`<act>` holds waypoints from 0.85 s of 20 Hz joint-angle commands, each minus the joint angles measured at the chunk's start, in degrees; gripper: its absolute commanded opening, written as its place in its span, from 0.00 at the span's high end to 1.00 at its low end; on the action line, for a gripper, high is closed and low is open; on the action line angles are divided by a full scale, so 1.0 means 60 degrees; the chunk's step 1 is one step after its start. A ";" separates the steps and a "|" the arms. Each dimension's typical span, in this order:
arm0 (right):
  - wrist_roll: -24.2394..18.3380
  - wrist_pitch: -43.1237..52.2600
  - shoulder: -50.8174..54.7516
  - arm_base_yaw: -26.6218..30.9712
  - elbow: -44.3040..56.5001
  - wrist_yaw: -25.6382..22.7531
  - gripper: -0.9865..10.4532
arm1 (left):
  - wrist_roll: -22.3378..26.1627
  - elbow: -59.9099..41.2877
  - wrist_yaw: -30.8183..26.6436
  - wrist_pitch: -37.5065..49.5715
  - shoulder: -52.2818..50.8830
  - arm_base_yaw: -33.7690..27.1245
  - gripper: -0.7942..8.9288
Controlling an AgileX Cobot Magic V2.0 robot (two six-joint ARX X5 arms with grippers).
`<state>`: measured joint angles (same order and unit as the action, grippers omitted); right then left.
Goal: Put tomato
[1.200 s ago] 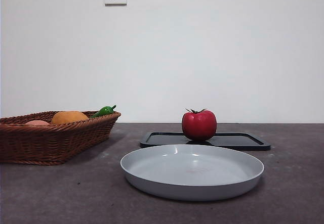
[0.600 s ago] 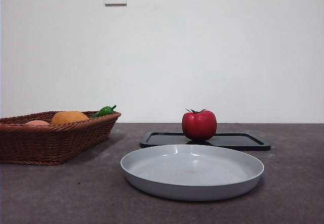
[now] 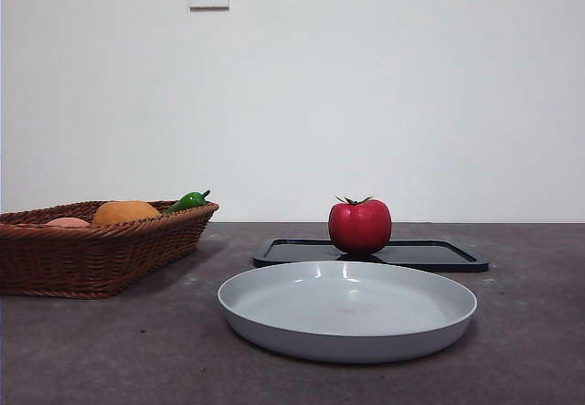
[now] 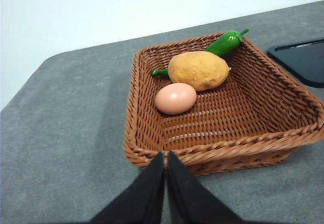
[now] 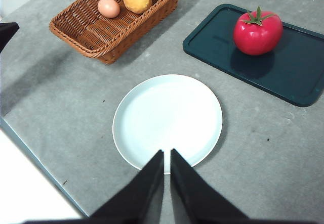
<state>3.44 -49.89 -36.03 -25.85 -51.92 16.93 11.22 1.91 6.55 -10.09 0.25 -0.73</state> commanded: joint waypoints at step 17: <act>-0.0463 0.4900 0.3275 0.3552 0.3508 -0.0142 0.91 | -0.0058 -0.0186 0.0004 -0.0109 -0.0011 -0.0018 0.91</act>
<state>1.26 -22.35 -16.45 -4.51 -31.66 16.27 11.20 1.91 6.55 -10.09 0.25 -0.73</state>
